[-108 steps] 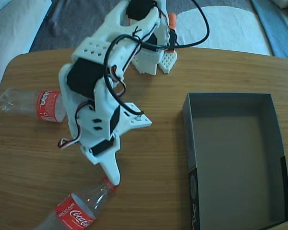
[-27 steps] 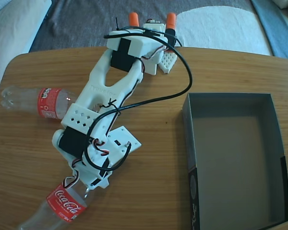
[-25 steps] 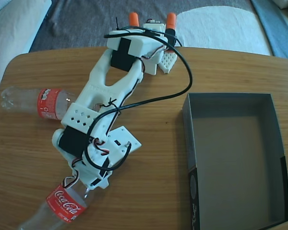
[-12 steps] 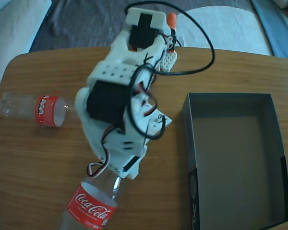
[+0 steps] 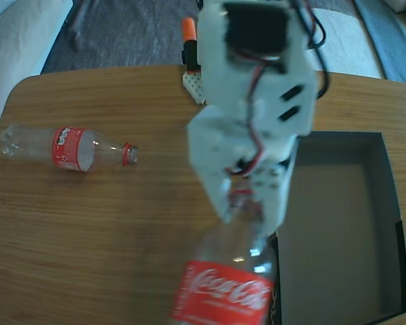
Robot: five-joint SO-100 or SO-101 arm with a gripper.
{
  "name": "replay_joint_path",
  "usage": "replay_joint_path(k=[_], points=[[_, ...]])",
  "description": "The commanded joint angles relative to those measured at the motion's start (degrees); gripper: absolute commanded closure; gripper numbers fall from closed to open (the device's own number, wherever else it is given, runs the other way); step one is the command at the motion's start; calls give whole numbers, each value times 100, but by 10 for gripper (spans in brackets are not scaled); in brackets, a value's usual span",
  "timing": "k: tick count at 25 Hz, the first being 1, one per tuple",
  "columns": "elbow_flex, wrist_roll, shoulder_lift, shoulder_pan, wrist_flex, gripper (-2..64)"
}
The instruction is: Grasp the bottles and put them in the box.
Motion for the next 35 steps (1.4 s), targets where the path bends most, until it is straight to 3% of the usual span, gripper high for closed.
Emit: replay_joint_path(k=[1,6,11,18,35], points=[[264,149,729,-756,387,618],[1371,1099,1266,-1811,378,618],[2505,1617,1775,-2250,334,618],[4043,1854,2795,-2698,-44,618],[4896,2329,3059,-3393,-835,618]])
